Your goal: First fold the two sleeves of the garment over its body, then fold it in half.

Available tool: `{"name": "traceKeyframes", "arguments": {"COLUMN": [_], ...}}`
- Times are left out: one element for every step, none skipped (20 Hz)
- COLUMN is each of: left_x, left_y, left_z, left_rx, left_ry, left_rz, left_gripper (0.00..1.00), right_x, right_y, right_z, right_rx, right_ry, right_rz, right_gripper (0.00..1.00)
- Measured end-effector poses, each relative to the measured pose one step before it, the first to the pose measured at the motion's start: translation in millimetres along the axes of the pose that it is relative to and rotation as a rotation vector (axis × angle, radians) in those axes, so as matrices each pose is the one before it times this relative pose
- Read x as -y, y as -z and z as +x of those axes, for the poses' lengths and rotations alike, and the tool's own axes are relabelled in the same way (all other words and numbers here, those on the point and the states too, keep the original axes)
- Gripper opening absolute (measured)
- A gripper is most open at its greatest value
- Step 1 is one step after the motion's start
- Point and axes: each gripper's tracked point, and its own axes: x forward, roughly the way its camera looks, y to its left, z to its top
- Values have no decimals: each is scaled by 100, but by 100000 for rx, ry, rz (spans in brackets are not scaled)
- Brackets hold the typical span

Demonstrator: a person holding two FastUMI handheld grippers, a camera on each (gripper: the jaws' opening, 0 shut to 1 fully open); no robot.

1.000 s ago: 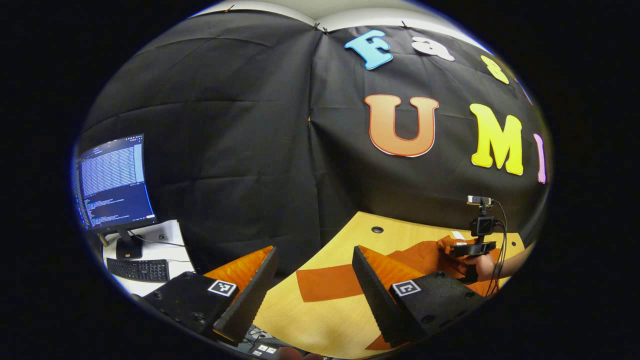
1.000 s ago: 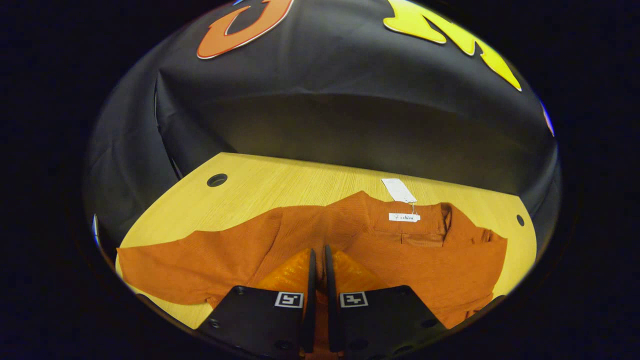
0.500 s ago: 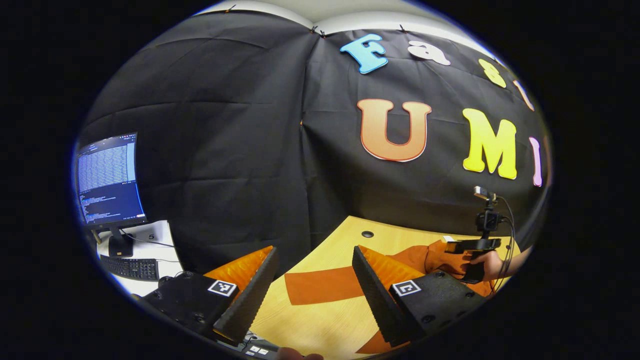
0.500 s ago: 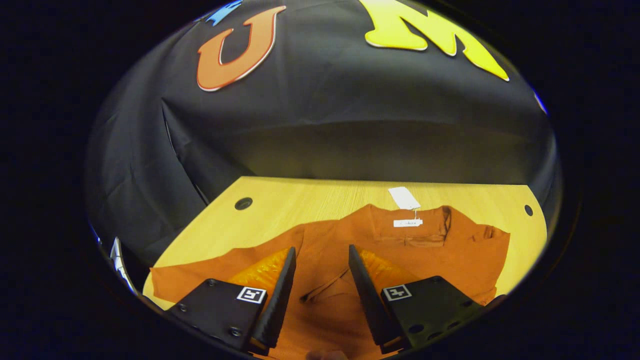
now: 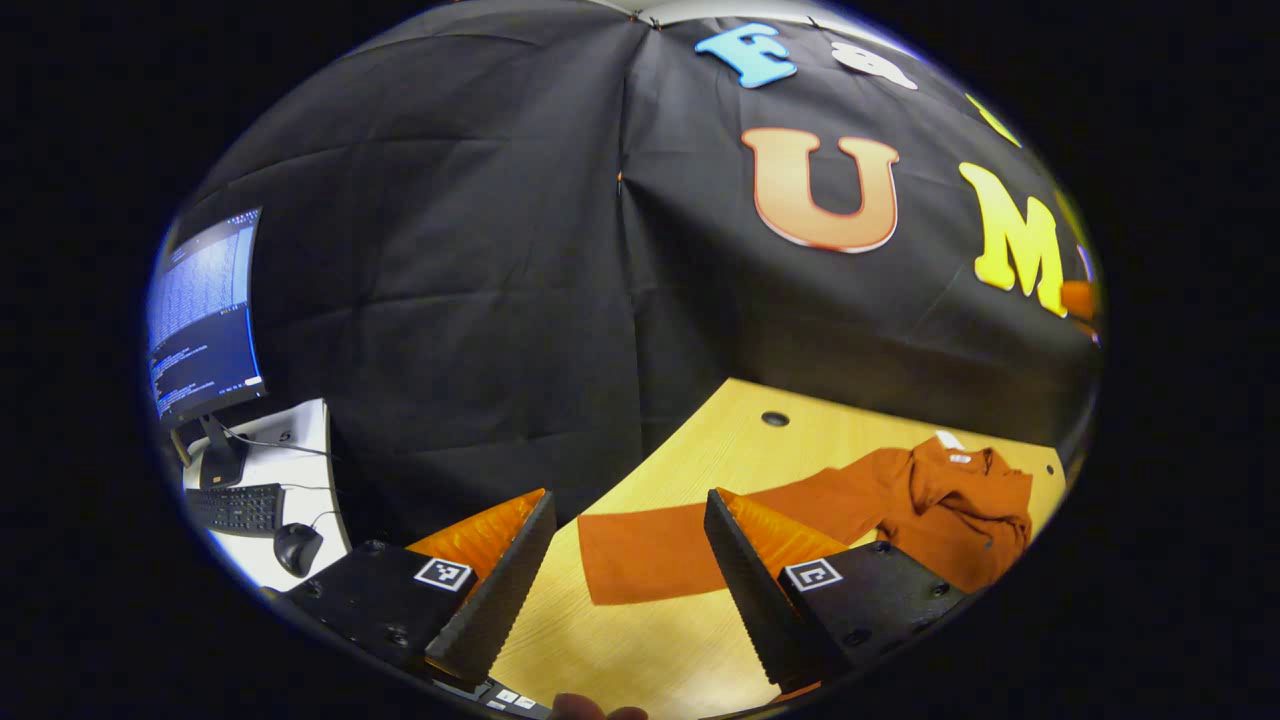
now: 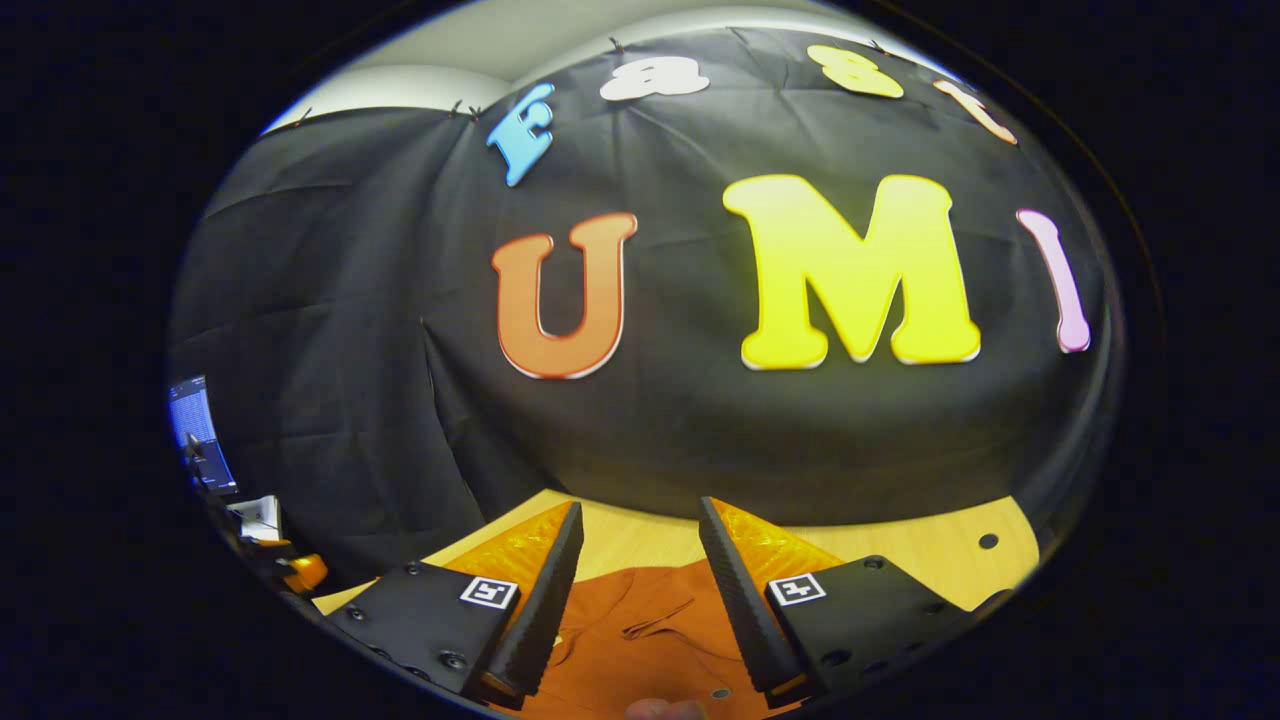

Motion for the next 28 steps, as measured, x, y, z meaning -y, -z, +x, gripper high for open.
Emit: {"name": "traceKeyframes", "arguments": {"left_x": [-576,-788,-153,219,12,14,243,37,24,-9,30,92,580,-168,-359,29,121,181,826,1084,642,1110,818,1047,1066,1090,1777,1446], "left_y": [1612,2487,1736,1043,2096,675,168,-351,163,131,13,-232,-159,158,-3,-157,117,-148,19,-743,-1086,-1633,-1101,-1123,-1199,-1180,-1802,-1182], "left_z": [1236,1911,1467,1027,2247,1527,524,206,17,32,26,-228,219,-17,191,101,178,-286,-120,-370,-303,-443,-271,-263,-220,-117,-212,-117], "left_rx": [-3747,-6275,-4355,-2726,-6203,-3094,-1062,1783,-363,243,104,-7,382,701,458,-1488,-1595,-2128,-2514,-563,2085,2631,1490,1189,1236,642,2025,1123], "left_ry": [-1466,-1546,-223,246,-954,-979,-152,93,186,-172,-813,-1945,-76,-639,-357,999,603,2030,4118,4670,2183,3314,2374,2484,2344,2126,3125,2404], "left_rz": [1021,2719,1209,-375,-2848,-22,455,-209,-1377,-3306,-1436,-1427,-1322,-2155,-1161,368,-254,-1263,-2993,-2980,188,1158,774,1026,1527,1461,2936,1400], "left_gripper": [97,98,98,98,98,98,98,98,100,97,97,95,85,69,47,20,13,7,4,3,3,3,3,3,3,3,3,3], "right_x": [889,1173,1550,1319,3669,2147,1006,843,-46,-249,-254,-603,-338,-202,12,142,43,-55,-96,-79,20,210,202,314,429,448,796,933], "right_y": [-1488,-1760,-608,-95,420,16,-5,137,-40,83,69,195,7,-37,23,256,92,41,159,302,246,366,174,50,-42,94,-41,-10], "right_z": [-1338,-1766,-1187,-850,-2972,-985,-398,-365,-196,-99,-78,18,-203,-318,-109,-434,-281,-377,-159,-579,-319,-448,-138,-214,-182,-162,-334,-398], "right_rx": [2383,3248,470,-486,-2336,-880,-50,-726,-214,-513,-394,-260,-76,110,-49,-550,-188,17,-128,-124,-51,-389,94,293,418,443,815,693], "right_ry": [2097,3545,3183,1988,5335,5260,2808,2685,-126,-272,-655,-1385,-1392,-978,-334,-445,-118,-326,-348,-883,-367,-18,129,303,541,526,1042,1336], "right_rz": [-1500,-2031,-2835,-2063,-2236,-235,-80,534,985,1219,512,-88,-974,-989,-530,-1671,-691,-591,-537,-666,-51,280,503,519,554,944,2282,1498], "right_gripper": [80,82,85,82,85,85,82,85,85,85,83,85,85,85,85,85,85,85,85,83,84,83,84,84,84,84,84,84]}}
